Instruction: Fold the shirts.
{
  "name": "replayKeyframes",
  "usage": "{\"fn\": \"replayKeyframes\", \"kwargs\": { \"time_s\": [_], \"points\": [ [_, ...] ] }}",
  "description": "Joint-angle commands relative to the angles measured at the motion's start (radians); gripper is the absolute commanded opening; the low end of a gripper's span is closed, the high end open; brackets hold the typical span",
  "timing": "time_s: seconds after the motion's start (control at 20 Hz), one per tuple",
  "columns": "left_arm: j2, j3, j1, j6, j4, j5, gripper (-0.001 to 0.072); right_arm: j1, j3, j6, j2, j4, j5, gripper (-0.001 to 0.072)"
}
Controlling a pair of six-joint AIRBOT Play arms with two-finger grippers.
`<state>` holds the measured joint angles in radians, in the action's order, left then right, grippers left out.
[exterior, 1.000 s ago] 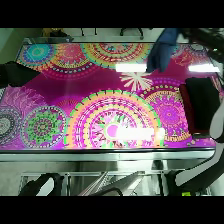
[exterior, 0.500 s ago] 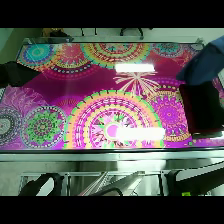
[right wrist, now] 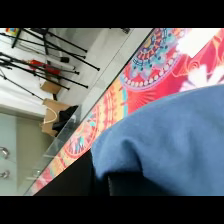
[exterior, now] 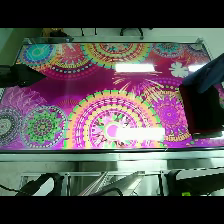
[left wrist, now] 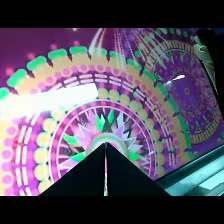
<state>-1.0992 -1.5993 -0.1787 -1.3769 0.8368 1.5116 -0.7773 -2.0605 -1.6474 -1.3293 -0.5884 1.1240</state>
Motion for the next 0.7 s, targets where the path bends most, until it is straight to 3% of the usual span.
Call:
{"fn": "replayKeyframes", "kwargs": {
  "time_s": [0.0,0.15,0.3,0.45,0.65],
  "points": [
    [-0.014,-0.001,0.0,0.001,-0.001,-0.011,0.0012,0.007,0.0,0.146,-0.035,0.183,-0.15,0.0021],
    [-0.015,0.0,0.0,0.001,0.0,-0.022,0.0011,0.034,0.0,0.25,-0.1,0.393,-0.291,0.0021],
    [-0.015,0.0,0.0,0.001,0.0,-0.037,0.0012,0.047,0.0,0.354,-0.15,0.549,-0.345,0.0022],
    [-0.015,0.0,0.0,0.0,0.0,-0.072,0.0012,0.045,0.0,0.348,-0.185,0.56,-0.352,0.0021],
    [-0.015,0.0,0.001,0.0,0.0,-0.076,0.0012,0.046,0.08,0.338,-0.202,0.556,-0.237,0.0021]
  ]
}}
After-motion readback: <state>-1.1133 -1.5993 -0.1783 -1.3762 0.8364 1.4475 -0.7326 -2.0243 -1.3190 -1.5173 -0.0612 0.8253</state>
